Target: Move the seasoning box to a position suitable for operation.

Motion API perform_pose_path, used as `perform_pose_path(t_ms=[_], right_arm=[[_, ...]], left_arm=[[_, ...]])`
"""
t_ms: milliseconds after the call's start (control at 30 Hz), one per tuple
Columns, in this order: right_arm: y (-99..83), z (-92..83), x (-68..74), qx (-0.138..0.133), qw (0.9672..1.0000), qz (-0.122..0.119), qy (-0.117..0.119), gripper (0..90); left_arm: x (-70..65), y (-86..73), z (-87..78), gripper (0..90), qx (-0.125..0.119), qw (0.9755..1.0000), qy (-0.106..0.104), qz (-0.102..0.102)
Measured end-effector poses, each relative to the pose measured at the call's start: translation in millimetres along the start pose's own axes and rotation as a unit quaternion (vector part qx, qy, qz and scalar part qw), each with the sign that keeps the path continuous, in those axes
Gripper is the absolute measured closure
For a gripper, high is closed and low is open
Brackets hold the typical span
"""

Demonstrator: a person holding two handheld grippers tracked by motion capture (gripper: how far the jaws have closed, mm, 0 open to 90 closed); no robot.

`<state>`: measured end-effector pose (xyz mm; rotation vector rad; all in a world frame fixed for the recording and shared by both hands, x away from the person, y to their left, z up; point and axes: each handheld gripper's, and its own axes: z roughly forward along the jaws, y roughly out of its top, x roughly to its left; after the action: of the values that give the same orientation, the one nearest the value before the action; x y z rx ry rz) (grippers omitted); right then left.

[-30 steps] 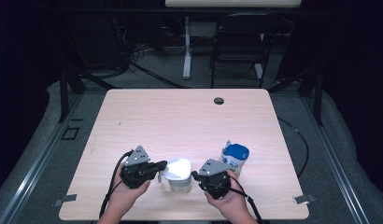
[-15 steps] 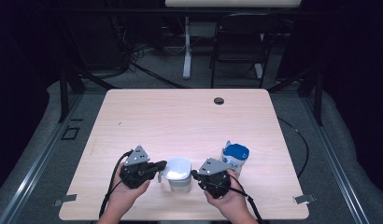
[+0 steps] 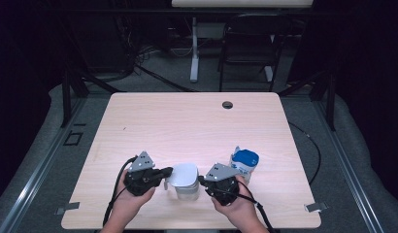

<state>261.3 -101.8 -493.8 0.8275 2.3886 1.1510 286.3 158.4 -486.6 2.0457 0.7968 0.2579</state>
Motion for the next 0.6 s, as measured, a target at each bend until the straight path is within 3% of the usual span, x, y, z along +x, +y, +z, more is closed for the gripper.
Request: perform_pose_path(t_ms=[600], right_arm=[[4.7,-1.8,1.4,-0.005,1.0,-0.004,0.001,90.0]], left_arm=[[0.5,-0.2,-0.4,90.0,0.002,1.0,0.003,-0.001]])
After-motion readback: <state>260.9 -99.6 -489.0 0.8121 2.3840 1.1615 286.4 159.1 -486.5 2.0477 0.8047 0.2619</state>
